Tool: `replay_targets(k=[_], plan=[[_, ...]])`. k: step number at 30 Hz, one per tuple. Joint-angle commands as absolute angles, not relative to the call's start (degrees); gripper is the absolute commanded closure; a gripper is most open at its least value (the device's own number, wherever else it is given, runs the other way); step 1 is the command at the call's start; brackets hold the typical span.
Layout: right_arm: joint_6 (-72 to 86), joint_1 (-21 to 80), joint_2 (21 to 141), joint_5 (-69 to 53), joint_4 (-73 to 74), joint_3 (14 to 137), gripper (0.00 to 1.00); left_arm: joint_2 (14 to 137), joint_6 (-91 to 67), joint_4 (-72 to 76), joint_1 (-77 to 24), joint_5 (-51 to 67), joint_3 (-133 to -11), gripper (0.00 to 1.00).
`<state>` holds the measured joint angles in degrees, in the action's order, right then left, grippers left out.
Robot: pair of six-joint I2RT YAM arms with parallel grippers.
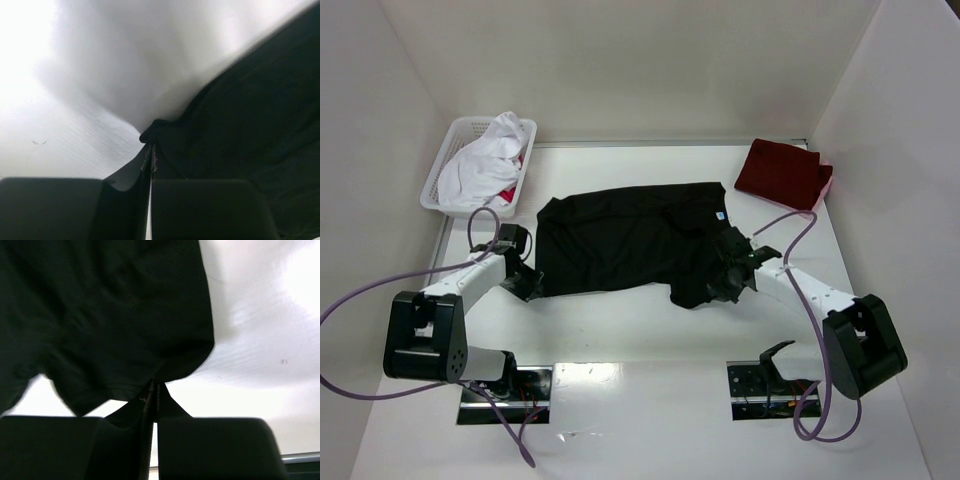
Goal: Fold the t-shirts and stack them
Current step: Grap the side of the flattened tshirt closest away from the robot with both arms, then fold the other side of the tshirt into a rectangle
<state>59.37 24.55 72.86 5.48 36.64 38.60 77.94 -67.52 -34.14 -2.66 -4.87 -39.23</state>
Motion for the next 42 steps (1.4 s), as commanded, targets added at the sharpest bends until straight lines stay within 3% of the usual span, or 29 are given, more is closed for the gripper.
replay_targets(k=[1, 11, 25, 35, 38, 39, 41, 42], plan=[[56.73, 21.78, 71.72, 7.73, 35.24, 44.52, 0.99, 78.13, -64.90, -32.52, -2.29, -7.03, -45.07, 1.00], [48.51, 13.49, 76.05, 9.32, 30.02, 56.14, 1.00, 81.60, -58.62, -26.18, -2.29, -7.73, -58.47, 1.00], [41.86, 8.74, 97.89, 8.01, 20.50, 75.99, 1.00, 104.82, -56.69, -21.43, -2.22, -7.91, -79.16, 1.00], [38.92, 8.26, 113.66, 3.34, 18.11, 89.60, 0.97, 111.09, -57.74, -21.45, 0.18, -7.03, -81.56, 1.00], [37.89, 8.26, 117.35, 3.34, 18.65, 92.50, 0.87, 112.32, -57.74, -21.45, 0.43, -6.70, -82.09, 1.00], [37.88, 8.26, 118.22, 3.34, 19.24, 93.70, 0.73, 112.57, -57.74, -21.20, 0.70, -6.01, -82.41, 0.97], [37.77, 8.26, 119.45, 4.30, 20.38, 94.84, 0.37, 112.85, -56.79, -20.11, 0.70, -4.38, -82.79, 0.63], [37.18, 8.26, 119.97, 4.52, 20.39, 95.36, 0.32, 112.85, -56.25, -19.38, 0.70, -3.69, -82.79, 0.57]])
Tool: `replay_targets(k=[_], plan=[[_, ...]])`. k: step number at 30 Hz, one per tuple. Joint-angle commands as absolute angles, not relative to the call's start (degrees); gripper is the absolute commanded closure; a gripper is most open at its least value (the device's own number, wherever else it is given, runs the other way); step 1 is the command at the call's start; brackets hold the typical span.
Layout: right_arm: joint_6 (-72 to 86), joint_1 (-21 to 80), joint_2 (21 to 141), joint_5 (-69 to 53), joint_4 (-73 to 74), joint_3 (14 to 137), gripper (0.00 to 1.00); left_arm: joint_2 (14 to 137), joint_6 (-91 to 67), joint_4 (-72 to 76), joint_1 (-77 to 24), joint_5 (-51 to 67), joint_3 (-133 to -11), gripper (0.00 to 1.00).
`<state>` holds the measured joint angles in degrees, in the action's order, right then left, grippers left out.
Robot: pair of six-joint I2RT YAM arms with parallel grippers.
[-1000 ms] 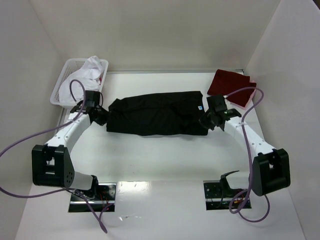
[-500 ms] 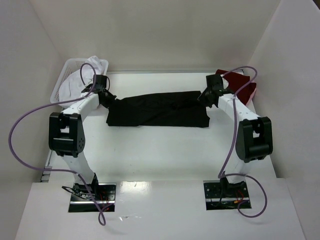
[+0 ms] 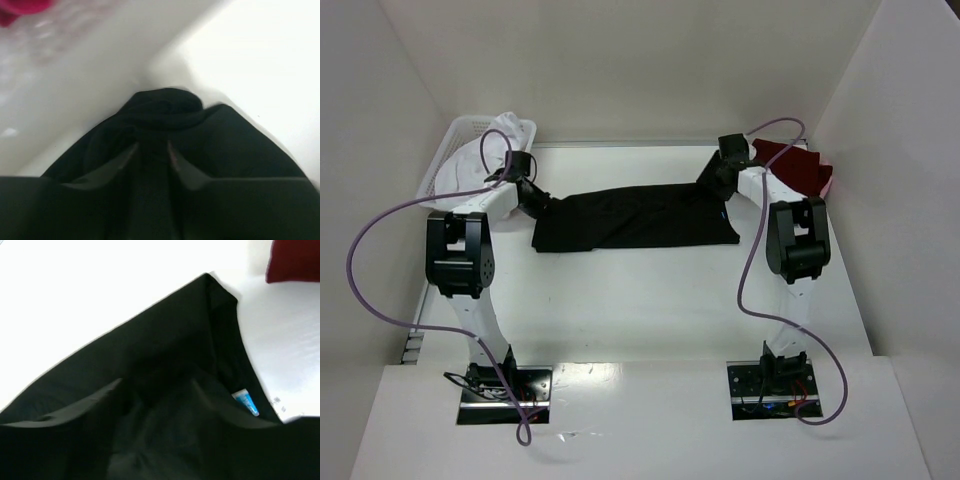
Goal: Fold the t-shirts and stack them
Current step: Fold the other side of the tshirt into a rectangle
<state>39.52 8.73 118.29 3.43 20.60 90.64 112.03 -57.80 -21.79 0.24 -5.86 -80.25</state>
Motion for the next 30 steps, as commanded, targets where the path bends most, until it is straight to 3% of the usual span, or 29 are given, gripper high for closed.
replay_targets(k=[1, 6, 12, 16, 19, 25, 30], plan=[[37.18, 8.26, 119.86, 5.70, 20.33, 95.36, 0.28, 112.79, -55.59, -18.42, 0.70, -3.10, -82.79, 0.51], [35.46, 8.26, 115.88, 7.53, 18.46, 96.61, 0.14, 110.52, -50.20, -15.24, -0.09, -0.45, -86.23, 0.19], [34.28, 8.26, 111.22, 5.44, 19.07, 97.64, 0.09, 107.32, -43.27, -6.84, -0.70, 14.47, -85.78, 0.01], [36.04, 8.26, 105.49, 1.98, 17.45, 92.03, 0.04, 108.14, -30.52, -4.16, -1.01, 27.95, -87.22, 0.00], [37.28, 8.26, 102.58, -0.42, 16.70, 86.72, 0.02, 111.73, -13.43, -14.61, -2.00, 31.90, -94.22, 0.00], [41.12, 8.26, 96.93, -2.02, 16.70, 77.18, 0.02, 113.82, 14.35, -25.40, -6.93, 24.21, -95.90, 0.00], [44.28, 8.26, 92.93, -2.02, 16.70, 71.38, 0.00, 116.54, 23.02, -27.40, -7.91, 22.68, -93.60, 0.00]])
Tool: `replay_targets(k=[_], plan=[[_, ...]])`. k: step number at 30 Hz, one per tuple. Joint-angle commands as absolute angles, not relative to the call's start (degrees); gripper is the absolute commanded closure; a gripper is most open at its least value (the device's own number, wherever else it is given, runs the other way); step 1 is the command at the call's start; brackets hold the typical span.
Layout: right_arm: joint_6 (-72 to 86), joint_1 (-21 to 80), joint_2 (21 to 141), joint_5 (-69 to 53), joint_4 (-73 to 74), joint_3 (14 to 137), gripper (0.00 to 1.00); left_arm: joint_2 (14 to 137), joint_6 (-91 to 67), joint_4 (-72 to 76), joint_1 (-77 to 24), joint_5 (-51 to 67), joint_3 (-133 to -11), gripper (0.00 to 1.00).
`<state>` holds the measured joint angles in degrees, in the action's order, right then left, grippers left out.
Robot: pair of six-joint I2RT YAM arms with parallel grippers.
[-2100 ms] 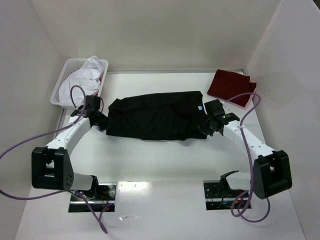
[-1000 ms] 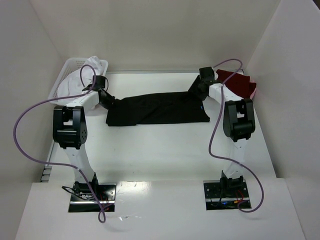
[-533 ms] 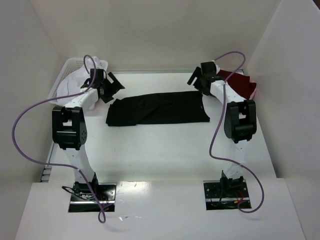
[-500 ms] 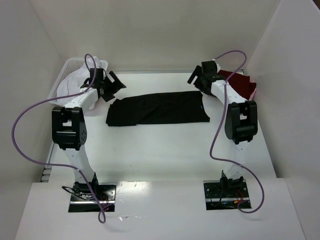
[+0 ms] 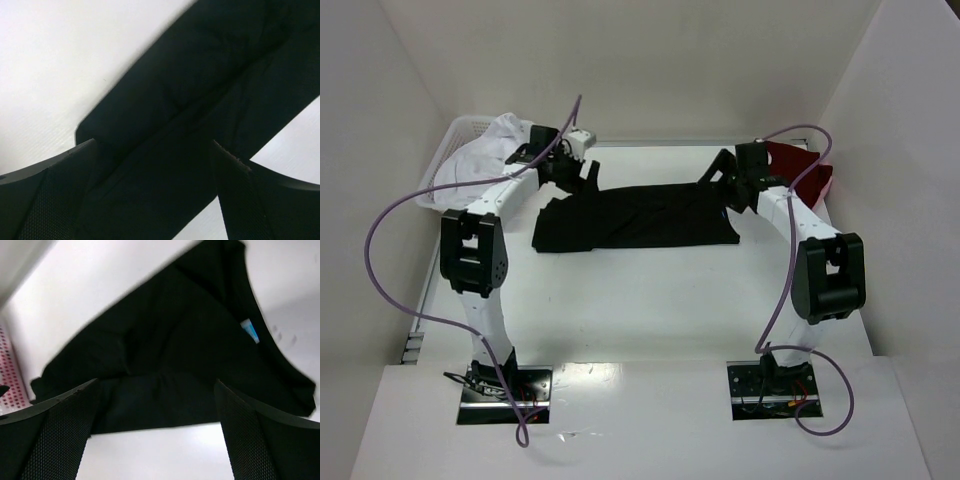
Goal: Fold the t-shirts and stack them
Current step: Fold the other side of the tshirt into a rectangle, then rotate the tshirt 90 degrees
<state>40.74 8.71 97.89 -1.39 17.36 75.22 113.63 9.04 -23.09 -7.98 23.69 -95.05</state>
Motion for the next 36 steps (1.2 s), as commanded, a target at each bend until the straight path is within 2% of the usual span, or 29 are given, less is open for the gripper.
replay_targets(k=[1, 4, 10, 12, 21, 26, 31, 36], plan=[[44.91, 8.26, 92.38, -2.07, 16.76, 71.29, 0.00, 117.38, 23.11, -28.03, -7.91, 22.68, -93.60, 0.00], [46.22, 8.26, 92.37, -2.55, 17.40, 70.06, 0.00, 118.90, 24.77, -29.35, -7.91, 21.99, -93.60, 0.00], [48.16, 8.26, 94.38, -5.10, 18.02, 69.52, 0.00, 124.74, 26.19, -31.38, -10.48, 8.28, -96.02, 0.00], [48.16, 8.78, 95.81, -5.10, 18.54, 69.64, 0.00, 125.59, 26.25, -32.08, -10.74, 6.95, -96.15, 0.00], [46.41, 9.32, 105.03, -6.94, 20.56, 77.32, 0.00, 128.67, 15.78, -37.31, -13.27, -2.06, -97.65, 0.00], [44.83, 11.42, 109.73, -6.94, 21.18, 80.42, 0.00, 126.86, 8.06, -41.48, -15.55, -0.50, -96.08, 0.00], [44.47, 12.66, 113.34, -5.92, 21.71, 82.00, 0.00, 121.66, -4.29, -42.01, -17.28, 4.92, -86.97, 0.00], [43.42, 13.80, 114.94, -3.17, 22.41, 82.00, 0.00, 115.41, -9.66, -42.45, -20.91, 5.80, -78.23, 0.00]])
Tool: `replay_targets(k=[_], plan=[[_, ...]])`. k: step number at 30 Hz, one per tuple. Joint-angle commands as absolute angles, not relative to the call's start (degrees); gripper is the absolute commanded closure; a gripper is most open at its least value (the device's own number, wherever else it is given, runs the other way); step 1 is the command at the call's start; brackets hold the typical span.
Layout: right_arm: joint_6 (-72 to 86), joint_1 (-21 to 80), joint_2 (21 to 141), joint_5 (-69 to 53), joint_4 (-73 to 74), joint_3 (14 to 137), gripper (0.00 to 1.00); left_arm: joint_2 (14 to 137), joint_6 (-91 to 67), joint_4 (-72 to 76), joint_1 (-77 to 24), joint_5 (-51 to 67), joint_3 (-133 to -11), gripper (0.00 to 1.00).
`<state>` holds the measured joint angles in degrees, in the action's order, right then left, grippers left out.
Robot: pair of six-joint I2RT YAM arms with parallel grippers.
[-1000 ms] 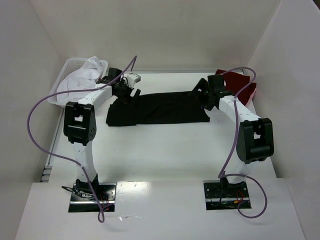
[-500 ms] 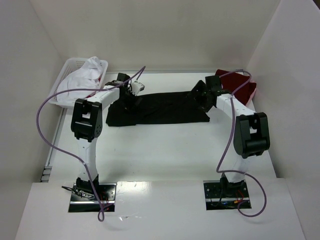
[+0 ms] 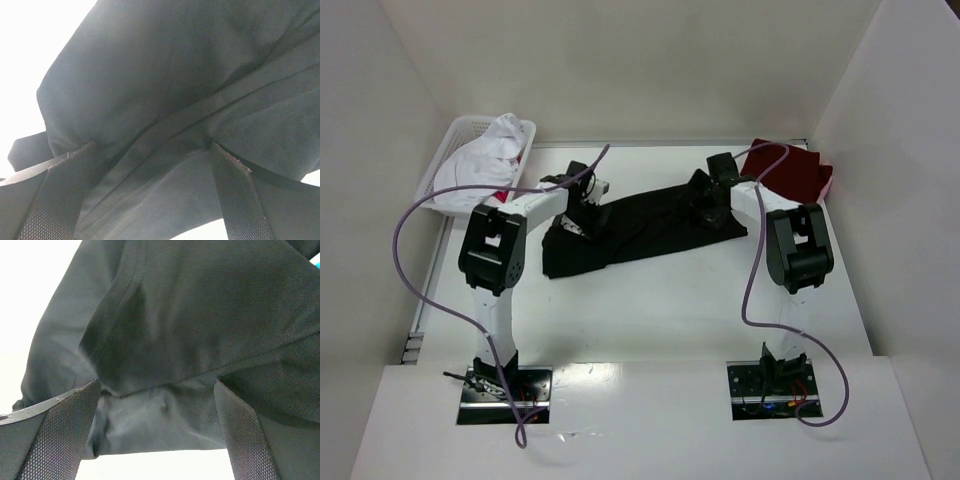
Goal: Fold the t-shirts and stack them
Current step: Rotate the tshirt 90 degrees
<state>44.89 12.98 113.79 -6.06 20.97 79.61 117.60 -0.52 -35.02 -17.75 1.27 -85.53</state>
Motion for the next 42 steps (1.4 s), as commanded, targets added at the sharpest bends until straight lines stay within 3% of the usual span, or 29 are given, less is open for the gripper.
replay_targets(k=[1, 11, 23, 34, 39, 42], plan=[[42.77, 13.80, 115.63, -2.64, 22.41, 82.00, 0.00, 114.18, -10.58, -42.54, -21.83, 6.24, -75.64, 0.00], [38.92, 15.27, 121.81, -0.88, 23.12, 89.20, 0.00, 101.09, -20.65, -43.24, -31.89, 14.34, -63.73, 0.00], [37.44, 19.07, 132.12, -1.93, 23.73, 102.08, 0.00, 103.89, -25.75, -37.09, -46.84, 24.43, -65.04, 0.00], [36.38, 20.92, 134.85, -0.62, 24.79, 114.77, 0.02, 90.75, -34.18, -43.77, -46.85, 19.52, -63.06, 0.00], [35.33, 20.92, 129.19, -0.62, 25.48, 116.97, 0.02, 81.91, -38.78, -47.55, -46.85, 13.95, -67.41, 0.00], [35.94, 20.92, 120.10, -1.41, 23.07, 109.98, 0.00, 77.39, -44.37, -48.16, -45.89, 7.57, -65.23, 0.00]])
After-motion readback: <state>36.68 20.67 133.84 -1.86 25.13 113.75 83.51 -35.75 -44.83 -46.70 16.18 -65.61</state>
